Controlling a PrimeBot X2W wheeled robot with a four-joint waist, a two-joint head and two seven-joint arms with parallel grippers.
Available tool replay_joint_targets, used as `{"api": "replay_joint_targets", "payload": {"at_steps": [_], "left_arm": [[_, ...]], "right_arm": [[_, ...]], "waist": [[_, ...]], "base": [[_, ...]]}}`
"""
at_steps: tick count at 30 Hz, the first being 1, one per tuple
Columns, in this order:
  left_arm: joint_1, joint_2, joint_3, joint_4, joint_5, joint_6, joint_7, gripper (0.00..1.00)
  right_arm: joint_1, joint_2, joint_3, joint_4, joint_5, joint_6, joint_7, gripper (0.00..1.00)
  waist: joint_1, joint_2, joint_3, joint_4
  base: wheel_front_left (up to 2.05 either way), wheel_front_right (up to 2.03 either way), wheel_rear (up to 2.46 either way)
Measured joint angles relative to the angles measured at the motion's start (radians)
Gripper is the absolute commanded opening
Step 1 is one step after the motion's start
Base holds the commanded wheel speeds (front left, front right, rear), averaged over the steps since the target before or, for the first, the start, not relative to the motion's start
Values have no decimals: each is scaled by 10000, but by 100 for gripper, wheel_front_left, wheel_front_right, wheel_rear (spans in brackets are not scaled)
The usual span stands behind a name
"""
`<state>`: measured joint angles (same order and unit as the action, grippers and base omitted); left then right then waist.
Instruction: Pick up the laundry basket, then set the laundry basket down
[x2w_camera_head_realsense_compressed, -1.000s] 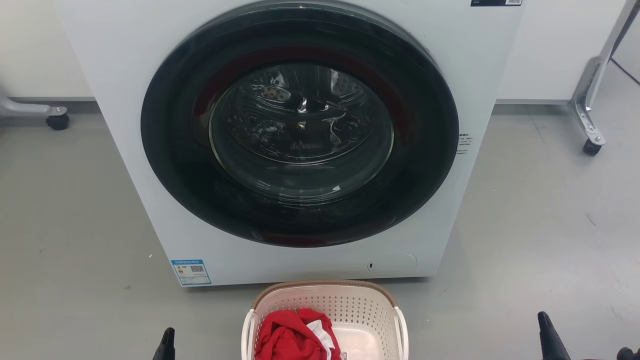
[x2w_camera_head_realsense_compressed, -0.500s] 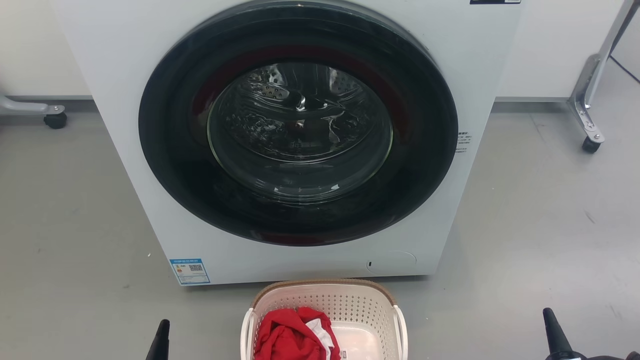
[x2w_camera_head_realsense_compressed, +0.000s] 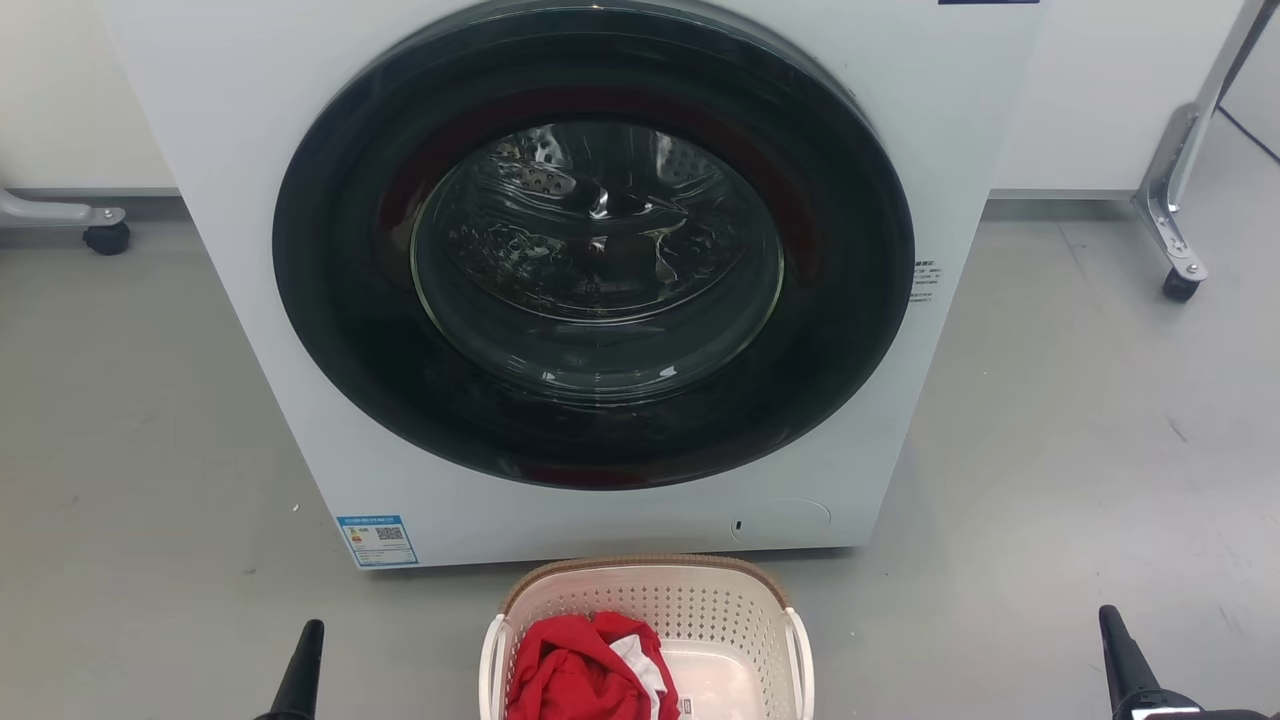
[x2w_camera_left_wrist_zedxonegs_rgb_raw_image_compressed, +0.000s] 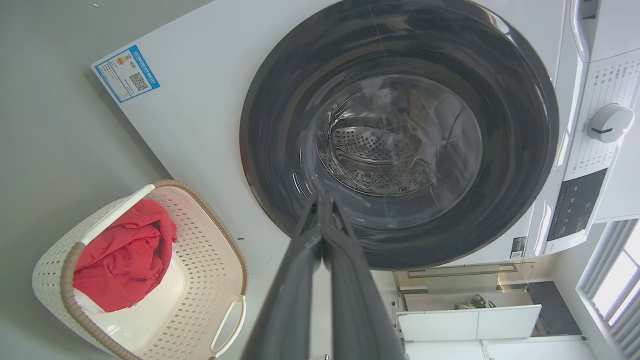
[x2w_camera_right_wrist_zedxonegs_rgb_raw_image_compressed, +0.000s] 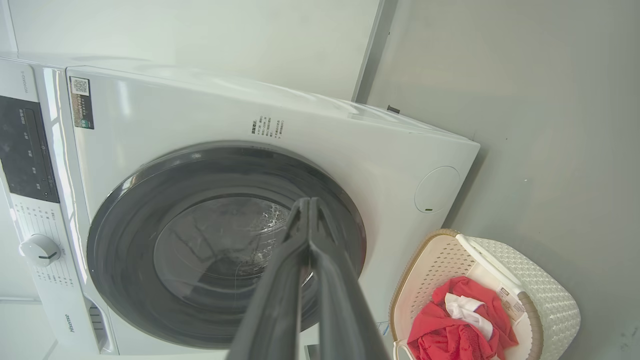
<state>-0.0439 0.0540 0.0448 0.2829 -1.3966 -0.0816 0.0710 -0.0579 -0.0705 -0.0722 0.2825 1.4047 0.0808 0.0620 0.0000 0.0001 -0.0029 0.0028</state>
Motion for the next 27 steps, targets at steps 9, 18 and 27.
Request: {"api": "replay_joint_targets", "payload": {"at_steps": [9,18,27], "left_arm": [[-167,-38,247,56,-1076,-251,257,0],[-360,-117,462,111,-2019,-420,426,0],[-360,-123,466,121,-2025,-420,426,0]], "right_arm": [[-169,130,-336,94,1039,224,280,0],[-344,261,-614,163,1908,353,514,0],[-350,265,-616,165,1910,353,514,0]], "waist": [[0,0,26,-16],[0,-1,47,-28],[0,0,47,-28]], "base": [[0,0,0],[0,0,0],[0,0,0]]}}
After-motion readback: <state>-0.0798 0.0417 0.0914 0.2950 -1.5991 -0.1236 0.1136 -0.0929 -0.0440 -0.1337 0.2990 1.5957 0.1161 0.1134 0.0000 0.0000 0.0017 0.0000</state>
